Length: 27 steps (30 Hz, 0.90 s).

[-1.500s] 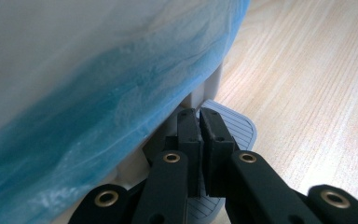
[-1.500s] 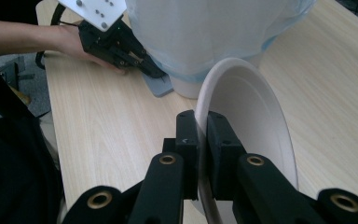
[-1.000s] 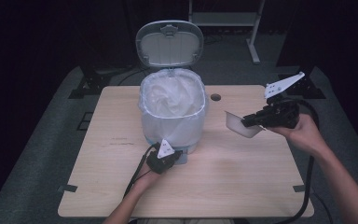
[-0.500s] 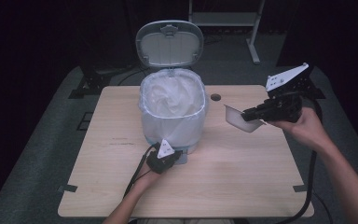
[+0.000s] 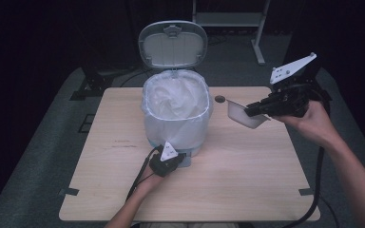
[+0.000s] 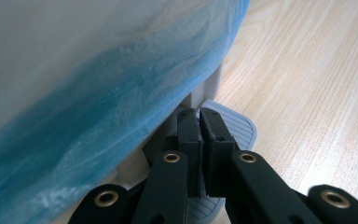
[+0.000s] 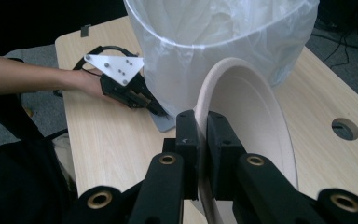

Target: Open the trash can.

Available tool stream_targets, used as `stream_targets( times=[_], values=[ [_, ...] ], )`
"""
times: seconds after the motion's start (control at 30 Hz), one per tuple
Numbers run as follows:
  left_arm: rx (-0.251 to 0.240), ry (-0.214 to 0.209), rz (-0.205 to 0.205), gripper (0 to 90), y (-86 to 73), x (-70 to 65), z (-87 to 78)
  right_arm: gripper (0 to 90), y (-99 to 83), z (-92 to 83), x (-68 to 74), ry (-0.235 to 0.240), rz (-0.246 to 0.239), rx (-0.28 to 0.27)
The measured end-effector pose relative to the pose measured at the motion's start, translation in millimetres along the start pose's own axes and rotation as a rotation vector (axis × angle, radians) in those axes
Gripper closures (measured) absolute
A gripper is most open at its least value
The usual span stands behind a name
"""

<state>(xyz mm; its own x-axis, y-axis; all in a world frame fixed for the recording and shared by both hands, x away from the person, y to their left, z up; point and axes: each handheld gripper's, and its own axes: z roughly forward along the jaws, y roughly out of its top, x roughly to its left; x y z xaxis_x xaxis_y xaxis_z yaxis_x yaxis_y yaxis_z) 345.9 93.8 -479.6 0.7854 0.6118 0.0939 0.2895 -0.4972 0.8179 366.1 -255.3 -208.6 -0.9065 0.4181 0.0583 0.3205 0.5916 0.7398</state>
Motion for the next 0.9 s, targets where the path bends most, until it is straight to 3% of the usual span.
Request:
stream_targets(
  times=[0.47,0.9],
  values=[
    [0.002,0.0,0.003,87.9,0.0,0.2,-0.1,83.5,24.3,-10.8,4.8,-0.001,-0.025,-0.02],
    [0.002,-0.002,0.004,87.8,0.0,0.6,-0.2,83.5,44.3,-10.3,4.5,0.006,-0.042,-0.032]
  ],
)
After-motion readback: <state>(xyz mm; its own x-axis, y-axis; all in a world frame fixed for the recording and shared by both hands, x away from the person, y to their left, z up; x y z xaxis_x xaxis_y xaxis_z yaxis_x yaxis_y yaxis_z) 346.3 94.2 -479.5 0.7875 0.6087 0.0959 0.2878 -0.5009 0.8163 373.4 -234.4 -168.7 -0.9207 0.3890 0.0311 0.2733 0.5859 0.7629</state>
